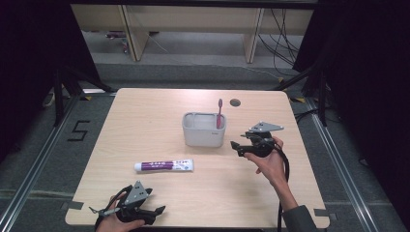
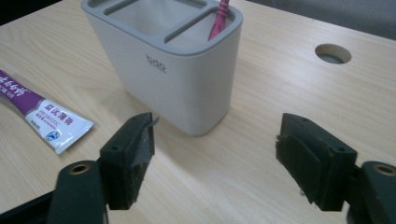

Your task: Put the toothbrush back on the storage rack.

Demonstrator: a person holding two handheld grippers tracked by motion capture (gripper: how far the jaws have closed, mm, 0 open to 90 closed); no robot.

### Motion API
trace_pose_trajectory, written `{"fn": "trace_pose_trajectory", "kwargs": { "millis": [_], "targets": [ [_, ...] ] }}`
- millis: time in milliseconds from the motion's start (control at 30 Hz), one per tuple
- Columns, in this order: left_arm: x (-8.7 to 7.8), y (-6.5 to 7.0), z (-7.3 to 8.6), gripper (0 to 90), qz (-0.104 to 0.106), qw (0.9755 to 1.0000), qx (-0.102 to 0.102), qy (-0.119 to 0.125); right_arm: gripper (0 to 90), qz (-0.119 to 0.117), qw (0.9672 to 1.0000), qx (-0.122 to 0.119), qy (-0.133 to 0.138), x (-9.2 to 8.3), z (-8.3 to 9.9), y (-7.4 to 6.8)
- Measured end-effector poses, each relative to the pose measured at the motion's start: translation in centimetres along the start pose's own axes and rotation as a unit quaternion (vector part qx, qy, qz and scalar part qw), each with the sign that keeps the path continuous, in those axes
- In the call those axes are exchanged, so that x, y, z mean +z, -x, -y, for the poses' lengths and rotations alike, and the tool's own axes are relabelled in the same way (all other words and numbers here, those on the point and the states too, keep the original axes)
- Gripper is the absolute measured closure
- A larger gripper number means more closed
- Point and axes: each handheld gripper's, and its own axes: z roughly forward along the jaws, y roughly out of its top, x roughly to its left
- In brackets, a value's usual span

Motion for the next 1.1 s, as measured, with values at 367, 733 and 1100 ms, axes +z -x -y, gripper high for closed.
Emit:
{"fn": "trace_pose_trajectory", "kwargs": {
  "millis": [367,733,1100],
  "targets": [
    [0.0,0.0,0.0,22.1,-0.003,1.0000,-0.003,0.005,24.4,-0.003,1.0000,0.007,-0.006,-0.8,1.6,-0.2],
    [0.2,0.0,-0.2,20.5,0.004,1.0000,-0.005,0.005,24.5,-0.008,0.9997,0.019,-0.013,-1.5,3.5,-0.3],
    [0.2,-0.1,-0.3,19.7,0.001,1.0000,-0.001,0.000,24.5,-0.011,0.9997,0.017,-0.013,-2.4,5.3,-0.2]
  ]
}}
